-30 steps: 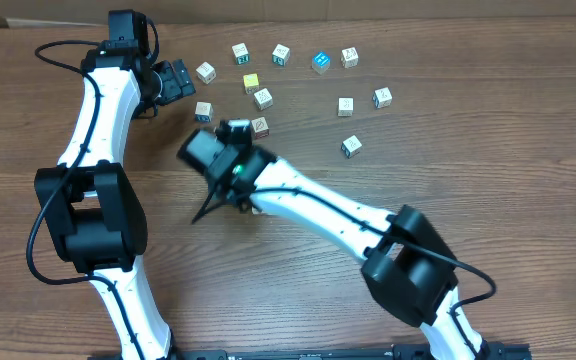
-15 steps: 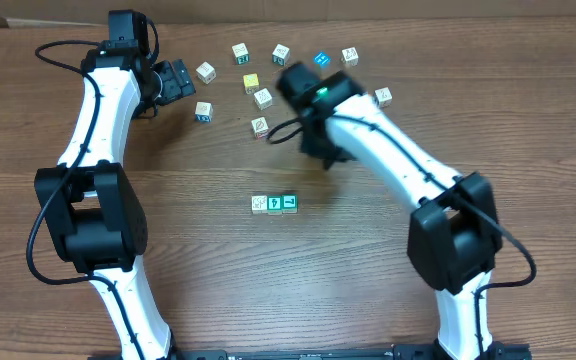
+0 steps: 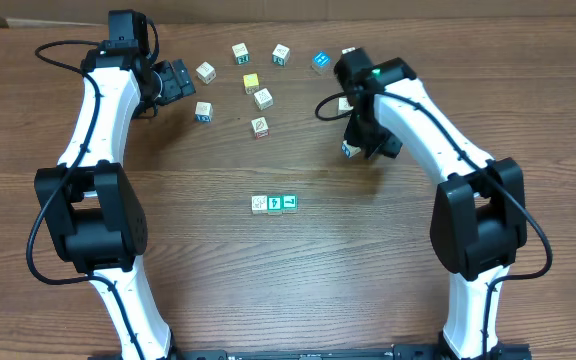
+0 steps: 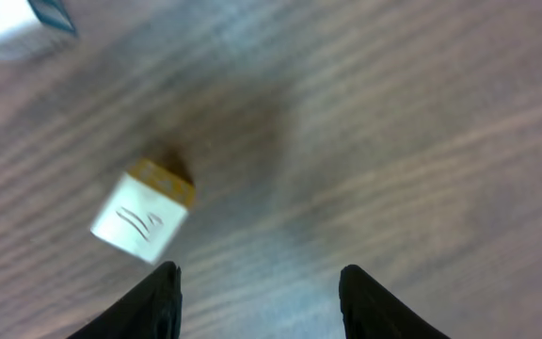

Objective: Form a circle

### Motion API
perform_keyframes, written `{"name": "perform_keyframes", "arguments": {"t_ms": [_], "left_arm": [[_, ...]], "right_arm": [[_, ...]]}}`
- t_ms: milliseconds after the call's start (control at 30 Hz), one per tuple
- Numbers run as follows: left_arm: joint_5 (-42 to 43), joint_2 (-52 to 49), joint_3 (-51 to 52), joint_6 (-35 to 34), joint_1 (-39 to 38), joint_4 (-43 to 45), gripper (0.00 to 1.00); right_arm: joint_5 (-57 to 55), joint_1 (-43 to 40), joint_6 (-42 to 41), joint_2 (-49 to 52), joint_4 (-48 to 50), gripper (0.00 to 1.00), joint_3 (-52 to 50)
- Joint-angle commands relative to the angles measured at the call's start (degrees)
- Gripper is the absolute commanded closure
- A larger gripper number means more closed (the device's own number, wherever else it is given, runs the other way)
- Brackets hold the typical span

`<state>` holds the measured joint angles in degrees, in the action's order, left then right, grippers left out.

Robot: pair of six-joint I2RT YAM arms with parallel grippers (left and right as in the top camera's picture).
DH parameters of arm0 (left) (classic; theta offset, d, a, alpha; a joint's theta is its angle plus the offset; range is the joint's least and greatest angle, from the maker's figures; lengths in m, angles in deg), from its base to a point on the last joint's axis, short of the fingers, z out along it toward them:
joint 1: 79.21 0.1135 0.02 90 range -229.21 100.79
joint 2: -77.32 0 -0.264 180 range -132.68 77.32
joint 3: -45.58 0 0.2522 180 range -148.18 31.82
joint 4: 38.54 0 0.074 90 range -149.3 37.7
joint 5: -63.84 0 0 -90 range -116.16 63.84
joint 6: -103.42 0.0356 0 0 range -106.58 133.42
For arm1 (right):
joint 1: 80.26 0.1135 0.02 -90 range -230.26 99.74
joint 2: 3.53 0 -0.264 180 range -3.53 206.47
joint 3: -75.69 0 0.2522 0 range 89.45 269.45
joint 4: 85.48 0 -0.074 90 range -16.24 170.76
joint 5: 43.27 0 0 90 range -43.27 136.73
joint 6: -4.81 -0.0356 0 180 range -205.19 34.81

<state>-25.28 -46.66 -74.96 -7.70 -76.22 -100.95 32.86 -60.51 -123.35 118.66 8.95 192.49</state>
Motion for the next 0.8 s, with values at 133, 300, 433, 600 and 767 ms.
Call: {"name": "perform_keyframes", "arguments": {"t_ms": [133,300,433,600,767], "left_arm": [[0.20,0.33,-0.74,-1.18,-0.76,0.00,0.00],[0.20,0.33,-0.72,-1.18,-0.59,0.00,0.00],[0.20,0.33,-0.72,-1.18,-0.87,0.00,0.00],[0.22,0.33,-0.72,-1.18,-0.87,0.00,0.00],[0.20,0.33,-0.72,-1.18,-0.72,0.00,0.00]], "right_arm": [[14.34,-9.53,11.72,-1.66,1.33,0.45,8.04],[14.67,-13.90,14.43,-1.66,5.51,0.39,13.90],[16.70,-14.32,14.38,-1.53,6.34,0.37,11.98],[18.97,-11.61,14.21,-1.42,5.62,0.31,7.80],[18.93,-8.24,12.24,-1.27,8.85,0.30,1.60]]}}
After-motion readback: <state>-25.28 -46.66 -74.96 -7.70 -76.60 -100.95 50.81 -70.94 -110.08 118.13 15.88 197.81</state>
